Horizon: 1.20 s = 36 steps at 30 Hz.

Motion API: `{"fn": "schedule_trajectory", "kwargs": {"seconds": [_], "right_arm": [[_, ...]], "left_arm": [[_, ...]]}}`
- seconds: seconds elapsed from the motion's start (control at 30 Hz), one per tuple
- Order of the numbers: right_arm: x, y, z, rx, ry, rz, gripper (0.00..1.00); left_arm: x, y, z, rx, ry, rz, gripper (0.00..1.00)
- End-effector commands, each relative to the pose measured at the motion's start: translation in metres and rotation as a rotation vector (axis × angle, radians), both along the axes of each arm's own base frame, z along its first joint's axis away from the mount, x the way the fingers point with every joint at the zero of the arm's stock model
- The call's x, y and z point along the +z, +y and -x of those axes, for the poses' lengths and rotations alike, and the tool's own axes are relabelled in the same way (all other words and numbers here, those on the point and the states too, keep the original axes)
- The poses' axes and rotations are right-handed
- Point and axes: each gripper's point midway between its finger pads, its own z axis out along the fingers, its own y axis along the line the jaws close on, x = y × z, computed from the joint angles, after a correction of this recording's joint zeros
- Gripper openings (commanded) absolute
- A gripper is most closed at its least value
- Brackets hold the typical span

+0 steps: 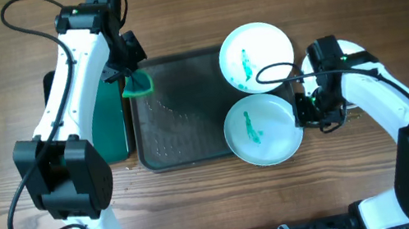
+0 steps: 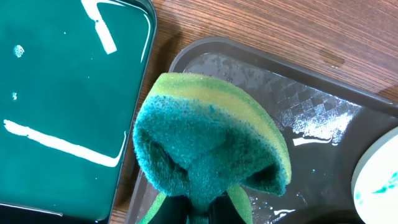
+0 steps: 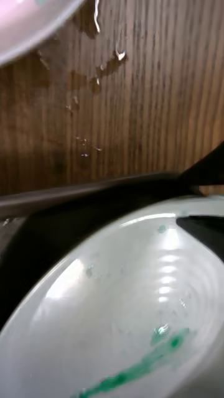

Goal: Clean dirty plates on tray and stack at the side
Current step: 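Grasp the lower white plate on the gray tray with the right gripper, then scrub the held plate with the sponge in the left gripper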

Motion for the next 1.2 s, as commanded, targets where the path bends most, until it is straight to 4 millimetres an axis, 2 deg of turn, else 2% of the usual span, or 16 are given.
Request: {"fn": "schedule_trajectory", "kwargs": {"seconds": [0.0,0.07,0.13,0.23,0.37,0.47,0.5,0.63,0.73,0.83,0.93,1.03,1.17], "right_arm": [[-0.013,-0.002,0.014,-0.011,0.032,0.021,0.11],[-0.013,-0.002,0.012,-0.022,0.025,0.02,0.1],[-0.013,-0.002,0.012,-0.035,0.026,0.02,0.04],[-0.005,0.006,0.009,-0.033,0.028,-0.023,0.04],[0.035,0.053,-0.012,0.033,-0.058,-0.075,0.04],[0.054,0.095,-0.03,0.003,-0.135,-0.095,0.04],[0.055,0.104,-0.035,-0.038,-0.157,-0.088,0.04],[0.044,0.134,-0.065,-0.111,-0.256,-0.097,0.04],[0.023,0.149,-0.087,-0.136,-0.276,-0.12,0.04],[0.001,0.161,-0.099,-0.137,-0.248,-0.121,0.04],[-0.022,0.18,-0.099,-0.101,-0.178,-0.155,0.04],[-0.025,0.181,-0.099,-0.1,-0.16,-0.169,0.04],[-0.023,0.184,-0.099,-0.062,-0.167,-0.187,0.04]], "left_arm": [[0.014,-0.004,-0.001,-0.022,-0.035,0.018,0.04],[0.014,-0.004,-0.001,-0.022,-0.035,0.018,0.04],[0.014,-0.004,-0.001,-0.022,-0.034,0.018,0.04],[0.014,-0.004,-0.001,-0.022,-0.034,0.018,0.04],[0.014,-0.004,-0.001,-0.021,-0.034,0.019,0.04],[0.014,-0.004,-0.001,-0.021,-0.034,0.019,0.04],[0.014,-0.004,-0.001,-0.021,-0.035,0.019,0.04],[0.014,-0.004,-0.001,-0.021,-0.035,0.019,0.04],[0.014,-0.004,-0.001,-0.021,-0.035,0.019,0.04],[0.014,-0.004,-0.001,-0.021,-0.035,0.019,0.04],[0.013,-0.011,0.0,-0.037,-0.031,0.026,0.04],[0.005,-0.027,0.004,-0.073,-0.016,0.031,0.04],[-0.028,-0.057,0.013,-0.154,0.014,0.03,0.04]]}}
